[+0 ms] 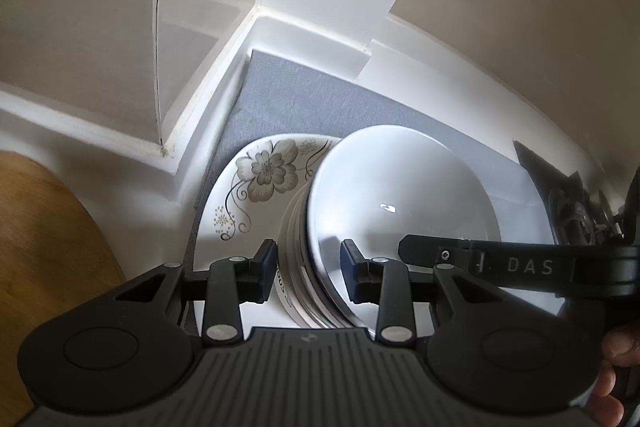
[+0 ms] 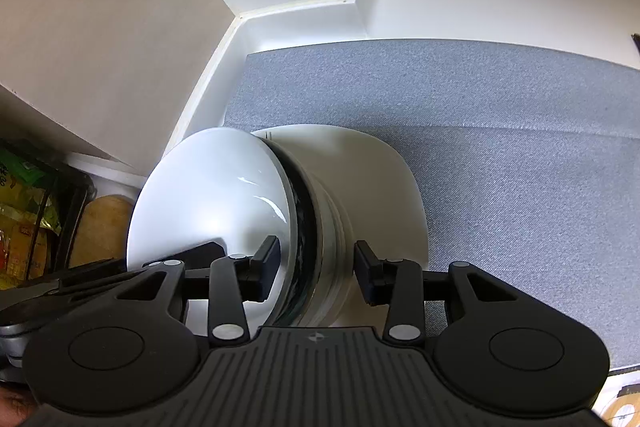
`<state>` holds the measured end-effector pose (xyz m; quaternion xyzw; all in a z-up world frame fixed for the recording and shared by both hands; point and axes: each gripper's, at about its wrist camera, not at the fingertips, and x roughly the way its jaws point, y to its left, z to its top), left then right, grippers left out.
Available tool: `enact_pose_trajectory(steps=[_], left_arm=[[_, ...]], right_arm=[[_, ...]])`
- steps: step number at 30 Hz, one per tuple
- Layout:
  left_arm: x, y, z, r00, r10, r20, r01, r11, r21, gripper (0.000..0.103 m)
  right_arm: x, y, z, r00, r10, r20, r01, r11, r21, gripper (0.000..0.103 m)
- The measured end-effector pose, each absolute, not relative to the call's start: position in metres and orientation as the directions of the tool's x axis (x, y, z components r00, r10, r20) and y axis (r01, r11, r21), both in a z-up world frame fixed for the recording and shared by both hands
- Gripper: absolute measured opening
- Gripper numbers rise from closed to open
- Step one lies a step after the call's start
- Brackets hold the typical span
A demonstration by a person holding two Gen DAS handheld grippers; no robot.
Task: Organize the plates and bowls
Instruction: 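Lower the bowl stack onto the center of the flower-print plate stack with both grippers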
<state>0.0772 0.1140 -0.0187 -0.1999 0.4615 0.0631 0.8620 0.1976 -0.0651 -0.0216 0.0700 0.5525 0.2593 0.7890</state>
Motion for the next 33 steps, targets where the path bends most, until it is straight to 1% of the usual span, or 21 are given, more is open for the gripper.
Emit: enact_pose_trajectory(steps=[1, 2, 4, 8, 14, 17, 19, 23, 30, 33], left_arm=[[0.074, 0.112, -0.017, 0.574, -0.075, -0.816, -0.285, 0.915, -0.285, 0.048], [0.071, 0.11, -0.015, 0.585, -0.074, -0.808, -0.277, 0.918, -0.284, 0.05], [0.065, 0.106, -0.012, 0.604, -0.058, -0.795, -0.267, 0.925, -0.27, 0.06], [0.047, 0.101, -0.006, 0.648, -0.042, -0.76, -0.261, 0.926, -0.274, 0.061], [0.01, 0.098, 0.002, 0.727, 0.01, -0.686, -0.282, 0.916, -0.285, 0.063], [-0.006, 0.092, 0.003, 0.75, 0.035, -0.66, -0.286, 0.917, -0.277, 0.068], [-0.016, 0.086, 0.003, 0.763, 0.044, -0.645, -0.284, 0.919, -0.273, 0.076], [-0.033, 0.077, 0.003, 0.768, 0.07, -0.637, -0.297, 0.92, -0.256, 0.078], [-0.057, 0.075, 0.0, 0.767, 0.094, -0.634, -0.347, 0.893, -0.287, 0.079], [-0.062, 0.073, -0.004, 0.752, 0.095, -0.652, -0.354, 0.893, -0.278, 0.079]], right_arm=[[0.196, -0.064, -0.02, 0.26, 0.481, -0.837, -0.341, 0.857, 0.386, 0.043], [0.195, -0.063, -0.02, 0.264, 0.475, -0.839, -0.349, 0.858, 0.376, 0.043], [0.192, -0.063, -0.018, 0.275, 0.469, -0.839, -0.355, 0.861, 0.365, 0.043], [0.188, -0.07, -0.018, 0.282, 0.469, -0.837, -0.352, 0.862, 0.365, 0.045], [0.176, -0.077, -0.011, 0.31, 0.454, -0.836, -0.378, 0.865, 0.33, 0.045], [0.17, -0.082, -0.005, 0.326, 0.459, -0.826, -0.384, 0.863, 0.328, 0.046], [0.165, -0.085, -0.002, 0.337, 0.468, -0.817, -0.391, 0.859, 0.331, 0.046], [0.156, -0.088, 0.004, 0.367, 0.469, -0.804, -0.399, 0.86, 0.319, 0.047], [0.142, -0.097, 0.011, 0.429, 0.481, -0.764, -0.41, 0.858, 0.31, 0.047], [0.136, -0.108, 0.017, 0.487, 0.495, -0.72, -0.395, 0.86, 0.323, 0.047]])
